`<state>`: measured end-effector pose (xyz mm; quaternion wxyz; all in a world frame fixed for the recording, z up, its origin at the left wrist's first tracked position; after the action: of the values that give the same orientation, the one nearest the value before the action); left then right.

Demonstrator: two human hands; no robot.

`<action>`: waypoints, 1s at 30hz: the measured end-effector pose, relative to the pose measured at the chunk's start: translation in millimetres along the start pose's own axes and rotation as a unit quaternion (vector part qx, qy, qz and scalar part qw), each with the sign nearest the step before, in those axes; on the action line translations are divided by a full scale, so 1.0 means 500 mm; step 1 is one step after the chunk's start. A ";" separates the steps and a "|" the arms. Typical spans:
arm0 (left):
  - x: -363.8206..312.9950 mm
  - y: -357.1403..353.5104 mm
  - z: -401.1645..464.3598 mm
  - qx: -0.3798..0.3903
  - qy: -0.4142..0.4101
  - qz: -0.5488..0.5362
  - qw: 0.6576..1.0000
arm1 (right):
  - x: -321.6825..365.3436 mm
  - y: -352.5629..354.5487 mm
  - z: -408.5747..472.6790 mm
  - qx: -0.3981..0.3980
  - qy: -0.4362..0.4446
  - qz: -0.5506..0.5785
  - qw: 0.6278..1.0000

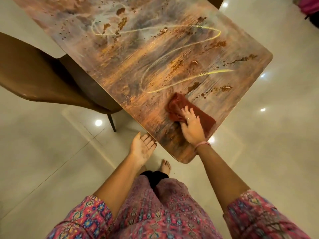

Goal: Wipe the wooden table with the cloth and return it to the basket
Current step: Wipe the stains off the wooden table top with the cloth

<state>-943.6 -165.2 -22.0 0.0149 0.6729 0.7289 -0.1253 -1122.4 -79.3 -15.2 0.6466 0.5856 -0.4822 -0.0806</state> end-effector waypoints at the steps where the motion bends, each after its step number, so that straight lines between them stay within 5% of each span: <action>1: 0.002 0.001 0.003 0.000 0.001 -0.004 1.000 | 0.014 -0.022 -0.034 0.029 0.049 0.004 0.998; 3: 0.007 0.001 0.010 0.002 0.017 -0.008 1.000 | 0.022 -0.044 -0.134 0.110 0.154 0.017 0.982; 6: 0.006 -0.002 0.019 -0.011 0.013 -0.001 1.000 | -0.037 -0.003 -0.194 0.154 0.192 0.028 0.969; 14: 0.009 0.009 0.041 -0.010 -0.006 -0.013 1.000 | 0.032 -0.017 0.049 0.015 0.080 0.002 0.997; 19: 0.010 0.014 0.051 -0.013 0.018 -0.006 1.000 | 0.003 -0.044 -0.160 0.159 0.229 0.029 0.960; 22: 0.005 0.009 0.048 -0.030 0.012 0.010 0.999 | -0.076 0.024 -0.153 0.183 0.231 0.025 0.955; 30: -0.001 0.013 0.046 -0.009 0.004 0.029 1.000 | 0.035 -0.019 0.074 0.029 0.105 -0.002 0.994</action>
<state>-940.4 -169.7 -45.4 0.0216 0.6944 0.7100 -0.1150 -1135.5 -118.8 -19.4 0.6761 0.6103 -0.4127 -0.0063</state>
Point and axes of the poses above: each hand's wrist, its own z-axis towards the middle knuckle, its own y-axis out of the back of the hand, x = y × z, the point moved 2 cm from there along z, towards the middle knuckle, and after that the axes turned 13 degrees about -x, right-handed, at the moved point
